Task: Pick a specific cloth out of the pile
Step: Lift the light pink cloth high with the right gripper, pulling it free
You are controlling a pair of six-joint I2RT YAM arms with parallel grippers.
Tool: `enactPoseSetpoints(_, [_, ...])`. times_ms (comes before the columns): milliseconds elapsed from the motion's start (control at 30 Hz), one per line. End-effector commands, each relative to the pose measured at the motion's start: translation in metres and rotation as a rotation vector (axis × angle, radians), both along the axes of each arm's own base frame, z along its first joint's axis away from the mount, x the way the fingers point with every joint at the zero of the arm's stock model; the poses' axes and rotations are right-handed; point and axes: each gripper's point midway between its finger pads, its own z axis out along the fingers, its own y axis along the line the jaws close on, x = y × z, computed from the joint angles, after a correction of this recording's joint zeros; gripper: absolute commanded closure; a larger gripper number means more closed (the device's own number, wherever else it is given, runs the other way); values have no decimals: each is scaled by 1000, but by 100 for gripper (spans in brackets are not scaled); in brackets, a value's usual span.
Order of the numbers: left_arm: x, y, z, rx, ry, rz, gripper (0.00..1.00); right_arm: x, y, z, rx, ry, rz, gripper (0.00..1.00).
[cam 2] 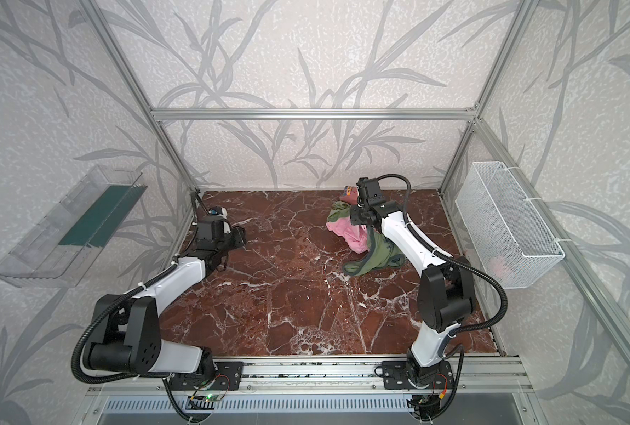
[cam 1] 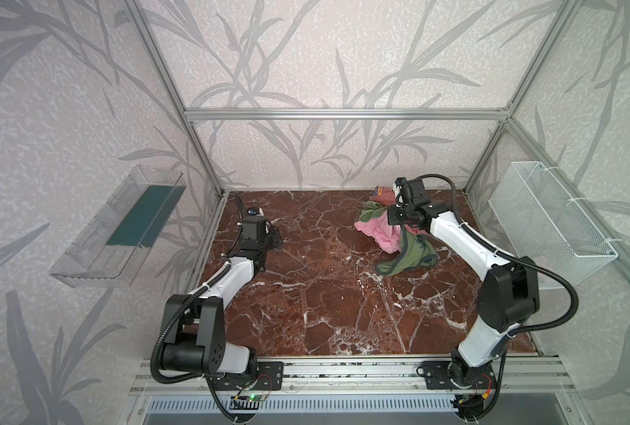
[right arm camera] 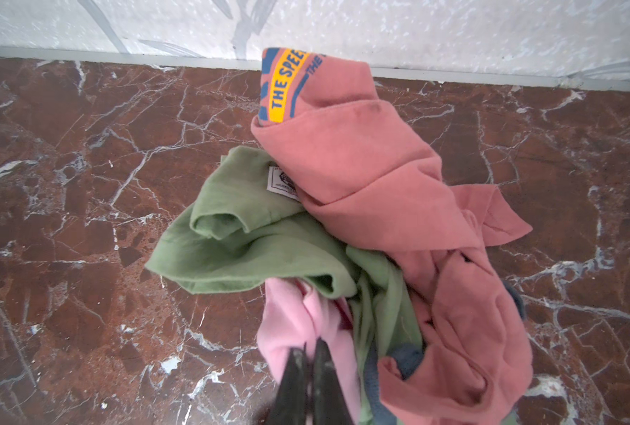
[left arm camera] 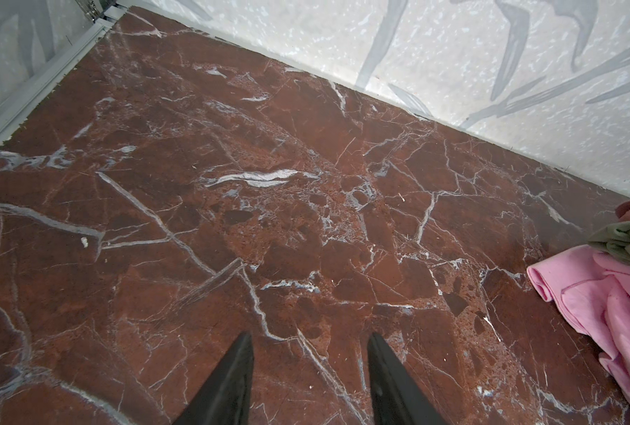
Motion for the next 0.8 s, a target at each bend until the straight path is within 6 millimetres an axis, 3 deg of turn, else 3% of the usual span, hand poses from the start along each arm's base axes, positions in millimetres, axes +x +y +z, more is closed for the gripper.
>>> enactPoseSetpoints(0, [4,3,23,2,-48,10,51,-1,1,66,114,-115,11,100])
enactPoseSetpoints(500, [5,1,34,0,-65,2,51,-12,-30,144,188,-232,-21,100])
enactPoseSetpoints(767, [3,0,43,-16,-86,0,51,-21,-30,182,238,-297,10,100])
